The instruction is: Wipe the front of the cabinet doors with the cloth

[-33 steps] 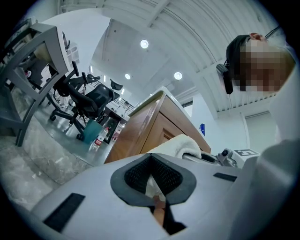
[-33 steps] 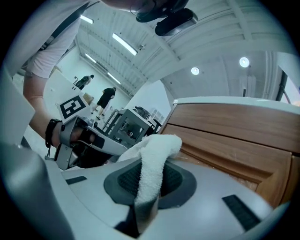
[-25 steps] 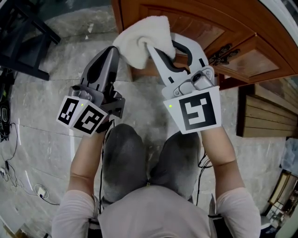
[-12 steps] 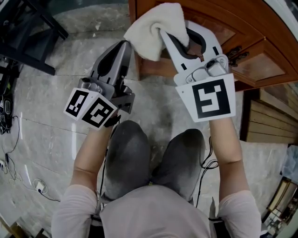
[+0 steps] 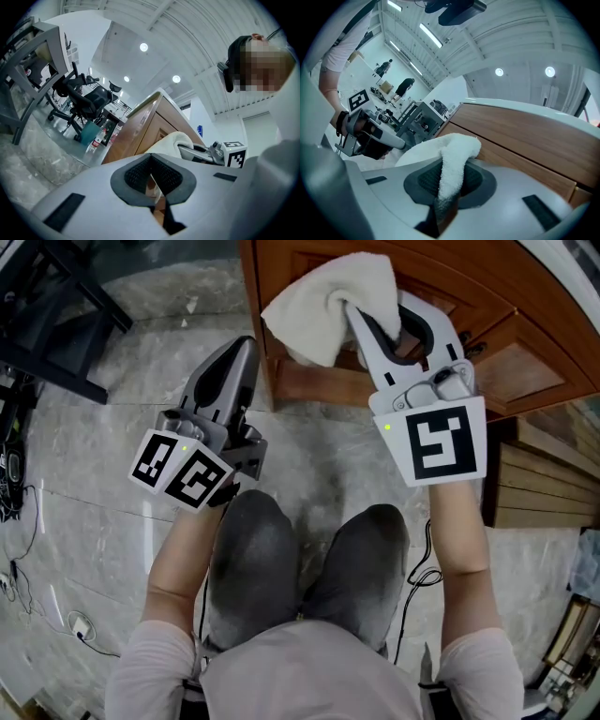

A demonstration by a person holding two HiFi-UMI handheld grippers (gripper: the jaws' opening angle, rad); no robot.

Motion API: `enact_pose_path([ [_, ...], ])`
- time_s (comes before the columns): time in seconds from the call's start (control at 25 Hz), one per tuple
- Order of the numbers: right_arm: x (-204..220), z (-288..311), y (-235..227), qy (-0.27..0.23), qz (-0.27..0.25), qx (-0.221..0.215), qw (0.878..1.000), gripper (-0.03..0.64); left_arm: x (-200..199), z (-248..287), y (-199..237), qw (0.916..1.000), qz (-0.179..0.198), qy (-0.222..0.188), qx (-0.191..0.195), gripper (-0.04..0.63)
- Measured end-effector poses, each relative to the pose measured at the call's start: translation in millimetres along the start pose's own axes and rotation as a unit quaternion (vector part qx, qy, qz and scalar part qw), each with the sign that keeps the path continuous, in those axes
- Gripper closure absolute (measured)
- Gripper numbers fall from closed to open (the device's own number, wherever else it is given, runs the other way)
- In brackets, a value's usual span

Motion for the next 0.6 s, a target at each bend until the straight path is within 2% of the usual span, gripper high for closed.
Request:
enact_pose_path([
  [0.6, 21, -46, -44, 0.009, 0.032, 0.055, 0.998, 0.546, 13, 17, -20, 0.9999, 0.000, 0.008, 0.010, 0.578],
])
Point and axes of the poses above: the fingertips, and each gripper's own axes: z forward along the fingers, y to its left, x out of its underside, the point moved 8 cm from there along -z, backward along the fingers, and after that the axes turned 5 degrees about x, right-handed, at the moved point
